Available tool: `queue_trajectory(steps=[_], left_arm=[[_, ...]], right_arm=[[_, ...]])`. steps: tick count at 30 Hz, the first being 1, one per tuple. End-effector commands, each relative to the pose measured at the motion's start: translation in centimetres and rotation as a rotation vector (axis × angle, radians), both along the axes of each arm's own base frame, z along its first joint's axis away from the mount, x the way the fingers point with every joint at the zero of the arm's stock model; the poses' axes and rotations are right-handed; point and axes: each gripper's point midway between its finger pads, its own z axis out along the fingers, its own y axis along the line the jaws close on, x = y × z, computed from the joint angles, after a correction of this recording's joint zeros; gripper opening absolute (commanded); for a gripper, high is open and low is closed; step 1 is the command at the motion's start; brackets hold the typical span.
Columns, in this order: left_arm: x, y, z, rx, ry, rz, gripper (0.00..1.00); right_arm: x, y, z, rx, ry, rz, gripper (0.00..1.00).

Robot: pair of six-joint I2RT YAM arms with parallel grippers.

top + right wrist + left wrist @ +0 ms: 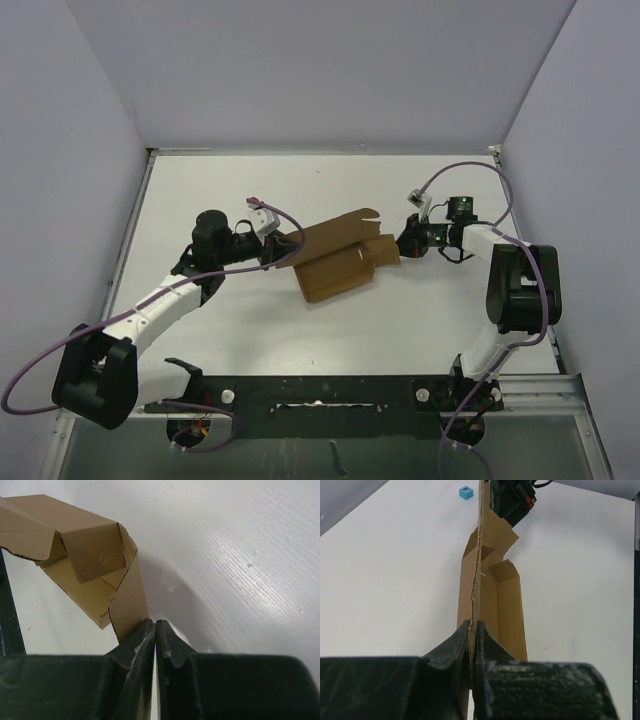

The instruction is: Fold the paper box

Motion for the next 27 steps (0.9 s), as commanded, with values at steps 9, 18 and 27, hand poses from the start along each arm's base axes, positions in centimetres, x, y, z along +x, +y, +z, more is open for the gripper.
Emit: queue_trajectory(steps=[9, 18, 27], left_arm=[[-0.6, -0.3, 2.6, -0.025, -0.098, -0.032, 0.0], [-0.6, -0.2, 2.7, -0.024, -0.105, -0.027, 0.0], [-0.6, -0.2, 2.6, -0.023, -0.104, -0.029, 0.0]], right_arm=[[-0.1, 1.1, 1.9, 0.074, -0.041, 0.07, 0.08], [-0.8, 2.1, 2.1, 0.097, -0.043, 0.112, 0.12], [-1.1, 2.4, 2.4, 0.116, -0.045, 0.128, 0.16]])
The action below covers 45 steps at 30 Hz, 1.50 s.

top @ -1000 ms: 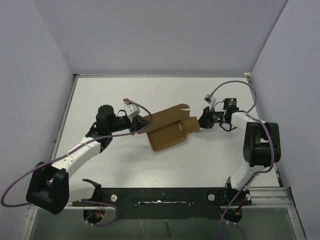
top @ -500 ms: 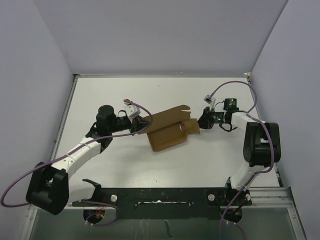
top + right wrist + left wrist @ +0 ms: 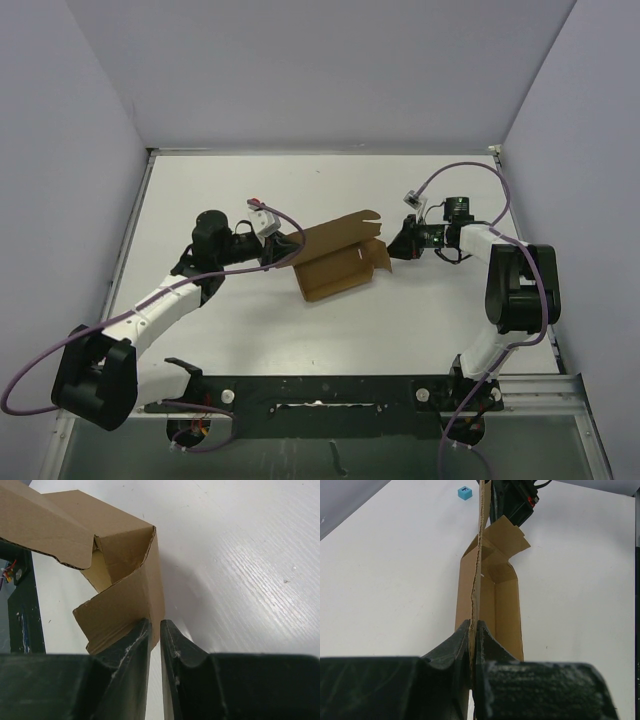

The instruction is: Fold the paper box

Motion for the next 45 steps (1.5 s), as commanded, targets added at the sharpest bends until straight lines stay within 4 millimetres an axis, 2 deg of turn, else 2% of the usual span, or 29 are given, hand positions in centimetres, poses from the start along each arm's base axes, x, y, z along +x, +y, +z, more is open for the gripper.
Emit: queue_trajectory(steps=[1, 22, 35, 40, 45], left_arm=[[-0.4, -0.1, 2.6, -0.031, -0.086, -0.018, 0.0], [-0.5, -0.1, 2.7, -0.033, -0.09, -0.019, 0.0], [-0.6, -0.2, 2.8, -0.035, -0.092, -0.026, 0.0], [-0.5, -0.2, 2.8, -0.035, -0.088, -0.029, 0.0], [-0.6, -0.2, 2.8, -0.034, -0.089, -0.03, 0.0]], right_arm=[[0.4, 0.6, 1.4, 0.037, -0.049, 0.038, 0.16], [0.4, 0.9, 1.2, 0.084, 0.015, 0.016, 0.19], [0.7, 0.4, 1.7, 0.101, 0.01, -0.025, 0.2], [0.9, 0.2, 2.5, 0.082, -0.04, -0.04, 0.21], [1.3, -0.7, 2.8, 0.079, -0.051, -0.068, 0.21]])
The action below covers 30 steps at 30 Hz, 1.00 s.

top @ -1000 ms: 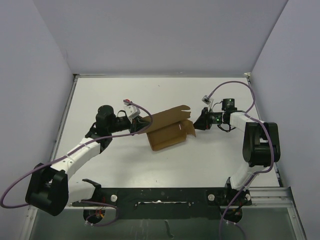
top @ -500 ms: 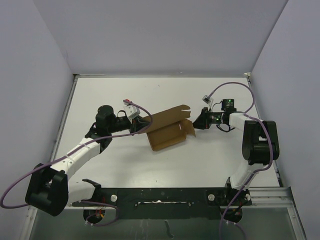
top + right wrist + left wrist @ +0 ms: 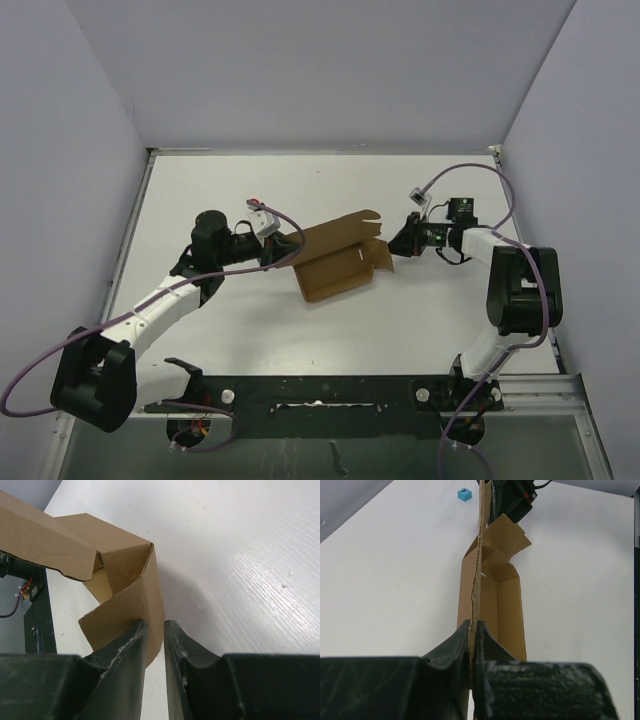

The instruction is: Fold the paper box

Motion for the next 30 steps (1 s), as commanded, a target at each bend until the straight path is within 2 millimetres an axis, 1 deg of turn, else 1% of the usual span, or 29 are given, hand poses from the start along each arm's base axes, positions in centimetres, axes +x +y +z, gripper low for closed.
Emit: queue_trajectory(steps=[1, 6, 10, 13, 16, 19, 26, 30], left_arm=[[-0.4, -0.3, 2.5, -0.032, -0.084, -0.028, 0.0], [-0.5, -0.5, 2.4, -0.036, -0.072, -0.041, 0.0], [-0.6, -0.6, 2.3, -0.037, -0.069, -0.044, 0.0], [-0.6, -0.7, 2.2, -0.035, -0.066, -0.04, 0.0], [-0.5, -0.7, 2.0, -0.032, -0.062, -0.039, 0.0], [-0.5, -0.7, 2.1, -0.033, -0.062, -0.04, 0.0], [-0.7, -1.0, 2.0, -0.036, -0.06, -0.054, 0.0], [-0.8, -1.0, 2.0, -0.035, -0.06, -0.053, 0.0]], right_arm=[[1.1, -0.9, 2.0, 0.004, -0.089, -0.028, 0.21], [1.3, -1.1, 1.7, -0.001, -0.079, -0.046, 0.21], [0.7, -0.3, 1.4, 0.028, -0.061, -0.007, 0.21], [-0.2, 1.0, 1.8, 0.08, -0.057, 0.063, 0.21], [-0.9, 2.1, 1.7, 0.083, -0.064, 0.104, 0.29], [-1.1, 2.8, 1.3, 0.065, -0.06, 0.121, 0.35], [-0.9, 3.7, -0.1, 0.003, -0.052, 0.116, 0.48], [-1.0, 3.8, -0.1, 0.003, -0.07, 0.107, 0.57]])
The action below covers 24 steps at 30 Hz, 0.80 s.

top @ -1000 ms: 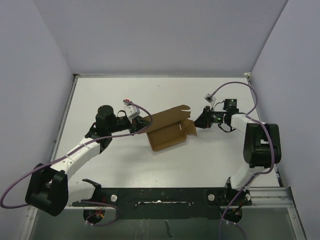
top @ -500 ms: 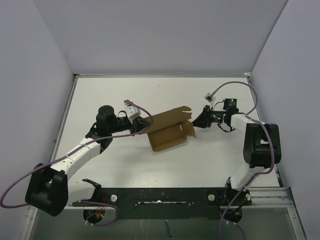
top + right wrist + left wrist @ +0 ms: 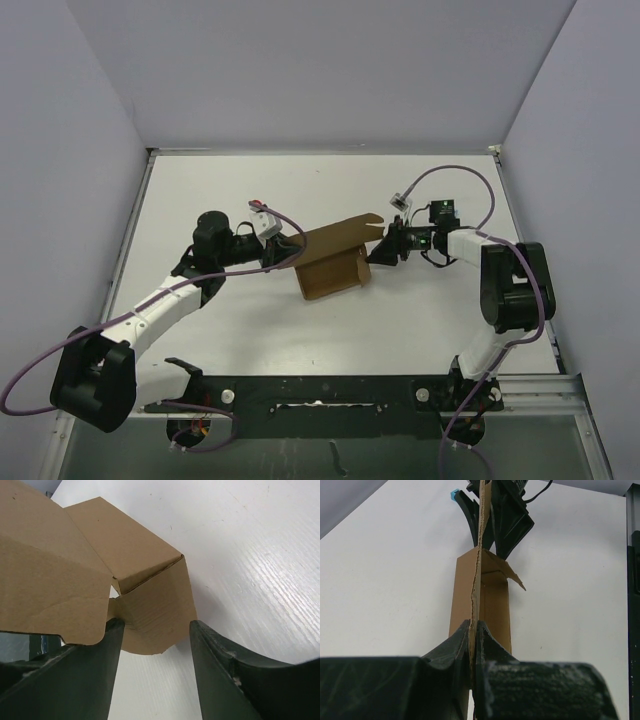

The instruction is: Fold the paper box

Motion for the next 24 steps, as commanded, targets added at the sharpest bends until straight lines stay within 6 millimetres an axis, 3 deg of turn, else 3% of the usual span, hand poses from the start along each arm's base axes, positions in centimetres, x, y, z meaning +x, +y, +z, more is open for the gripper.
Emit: queue_trajectory(steps=[1, 5, 11, 18, 24], left_arm=[[-0.2, -0.5, 2.0, -0.034, -0.061, -0.028, 0.0], [-0.2, -0.6, 1.9, -0.034, -0.054, -0.029, 0.0], [-0.1, -0.6, 1.9, -0.037, -0.043, -0.02, 0.0], [-0.1, -0.7, 1.6, -0.036, -0.02, -0.01, 0.0], [0.1, -0.7, 0.9, -0.018, 0.012, -0.007, 0.0]], right_arm=[[0.4, 0.3, 0.4, 0.002, -0.073, -0.004, 0.59], [0.2, 0.5, 0.8, 0.018, -0.11, -0.013, 0.61], [0.3, 0.6, 0.8, 0.023, -0.169, -0.052, 0.55], [0.8, 1.5, 1.1, -0.041, -0.366, -0.092, 0.52], [2.1, 1.5, 0.6, -0.08, -0.437, -0.148, 0.49]])
